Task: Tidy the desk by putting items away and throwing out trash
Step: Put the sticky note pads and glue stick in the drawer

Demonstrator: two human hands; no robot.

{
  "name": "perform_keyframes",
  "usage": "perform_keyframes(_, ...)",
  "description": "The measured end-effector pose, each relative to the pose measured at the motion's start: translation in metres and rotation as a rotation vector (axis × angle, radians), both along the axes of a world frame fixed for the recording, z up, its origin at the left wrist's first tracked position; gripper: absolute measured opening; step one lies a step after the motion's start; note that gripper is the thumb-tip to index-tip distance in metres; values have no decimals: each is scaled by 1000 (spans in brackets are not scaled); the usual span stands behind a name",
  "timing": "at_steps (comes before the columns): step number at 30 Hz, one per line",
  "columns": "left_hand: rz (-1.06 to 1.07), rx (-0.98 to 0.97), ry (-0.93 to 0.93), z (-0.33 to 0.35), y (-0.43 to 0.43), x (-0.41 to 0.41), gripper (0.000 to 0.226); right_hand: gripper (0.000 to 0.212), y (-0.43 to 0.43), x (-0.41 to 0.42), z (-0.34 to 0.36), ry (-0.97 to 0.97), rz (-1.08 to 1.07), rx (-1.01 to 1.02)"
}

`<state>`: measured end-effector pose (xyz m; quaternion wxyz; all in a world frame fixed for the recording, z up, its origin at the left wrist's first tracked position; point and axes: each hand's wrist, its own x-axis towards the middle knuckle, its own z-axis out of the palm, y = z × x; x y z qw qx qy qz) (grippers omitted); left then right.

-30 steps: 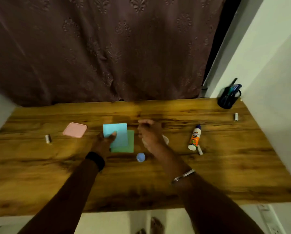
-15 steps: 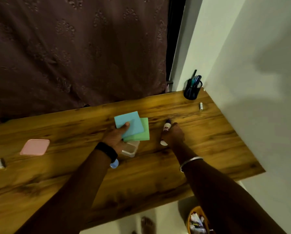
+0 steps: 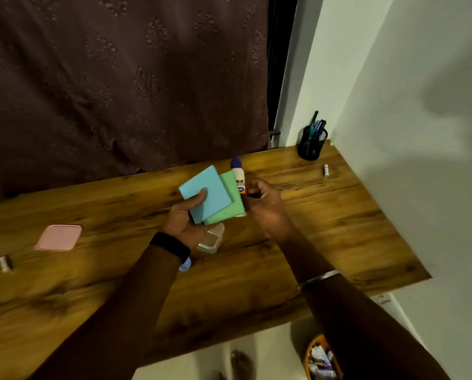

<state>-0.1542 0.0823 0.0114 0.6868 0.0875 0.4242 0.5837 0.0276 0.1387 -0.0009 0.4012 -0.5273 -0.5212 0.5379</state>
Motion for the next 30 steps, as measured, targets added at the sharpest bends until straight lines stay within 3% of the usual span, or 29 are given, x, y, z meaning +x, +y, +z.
perform_keyframes(5,16,70,-42,16,-22,-17,32,14,-10,-43,15,-163,255,80)
perform_keyframes(7,56,66,-37,20,-34,-28,34,17,-15,-59,15,-188,314,83)
perform_keyframes(15,244,14,-34,9,-89,-82,47,12,-45,-113,-1,-339,300,71)
perform_keyframes(17,293,21,-19,2,-101,-95,48,11,-55,-126,-10,-518,409,153)
perform_keyframes(22,414,-55,42,-23,-134,-120,49,43,-91,-158,-47,-1083,858,265)
perform_keyframes(25,473,-119,32,-38,-153,-129,47,46,-106,-165,-61,-1262,996,311)
perform_keyframes(27,485,-134,16,-44,-164,-132,44,48,-111,-167,-64,-1328,994,308)
perform_keyframes(30,497,-121,3,-50,-177,-136,44,44,-115,-164,-70,-1108,847,246)
